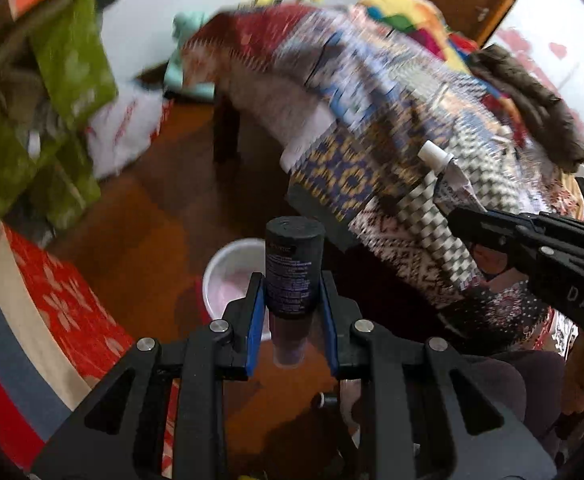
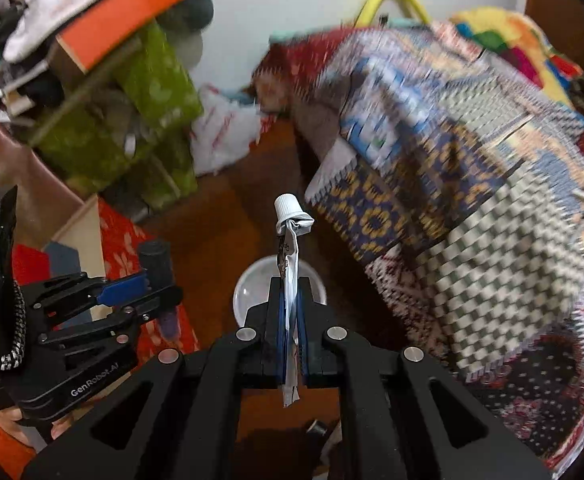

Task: Collect trash
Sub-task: 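Carry both held items over the white bin on the floor, then open both tools to drop the tube and bottle into the bin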

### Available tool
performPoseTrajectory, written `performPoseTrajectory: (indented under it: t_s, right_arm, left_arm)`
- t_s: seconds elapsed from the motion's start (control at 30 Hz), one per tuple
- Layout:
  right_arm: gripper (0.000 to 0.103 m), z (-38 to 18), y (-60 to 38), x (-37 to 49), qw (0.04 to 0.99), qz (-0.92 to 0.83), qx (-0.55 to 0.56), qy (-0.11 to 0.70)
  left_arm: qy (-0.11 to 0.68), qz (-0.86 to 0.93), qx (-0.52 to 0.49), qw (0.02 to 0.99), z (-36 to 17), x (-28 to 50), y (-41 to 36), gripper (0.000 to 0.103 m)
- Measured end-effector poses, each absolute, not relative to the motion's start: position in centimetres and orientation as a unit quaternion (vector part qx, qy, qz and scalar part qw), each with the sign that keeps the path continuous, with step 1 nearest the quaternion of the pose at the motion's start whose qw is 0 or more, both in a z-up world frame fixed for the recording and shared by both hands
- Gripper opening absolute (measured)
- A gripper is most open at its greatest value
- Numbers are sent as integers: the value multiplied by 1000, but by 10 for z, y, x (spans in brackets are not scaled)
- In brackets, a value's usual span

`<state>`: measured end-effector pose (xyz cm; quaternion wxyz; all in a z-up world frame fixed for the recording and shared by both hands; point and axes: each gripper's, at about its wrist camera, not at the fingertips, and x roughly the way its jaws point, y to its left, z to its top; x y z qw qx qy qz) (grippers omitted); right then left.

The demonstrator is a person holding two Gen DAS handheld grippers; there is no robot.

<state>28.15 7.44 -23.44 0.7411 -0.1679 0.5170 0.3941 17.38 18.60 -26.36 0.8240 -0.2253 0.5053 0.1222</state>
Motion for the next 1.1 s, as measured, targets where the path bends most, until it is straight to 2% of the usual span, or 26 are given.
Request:
performPoseTrajectory:
  t_s: [0.3,0.53,0.6,0.7,0.77,1.1]
  right_arm:
    - [6,-308,111,295,681,398,-176,588]
    - [7,-330,129,310,654,398,-174,619]
    - [11,-333,130,313,651,396,-174,624]
    - [19,-332,129,312,651,397,-184,620]
    - [21,-328,127,309,655,400,-194,611]
    - [21,-290,104,293,680,413,-205,569]
  left_arm:
    - [566,140,-256,771,-340,191,203,25]
    - [584,139,-267,753,-362,206,215,25]
    - [595,142,-267,745,-368,211,216,26]
    - [598,149,-255,745,-369,213,216,34]
    - [596,148,-254,747,-367,212,215,34]
    - [557,160,-224,784,-312,193,202,34]
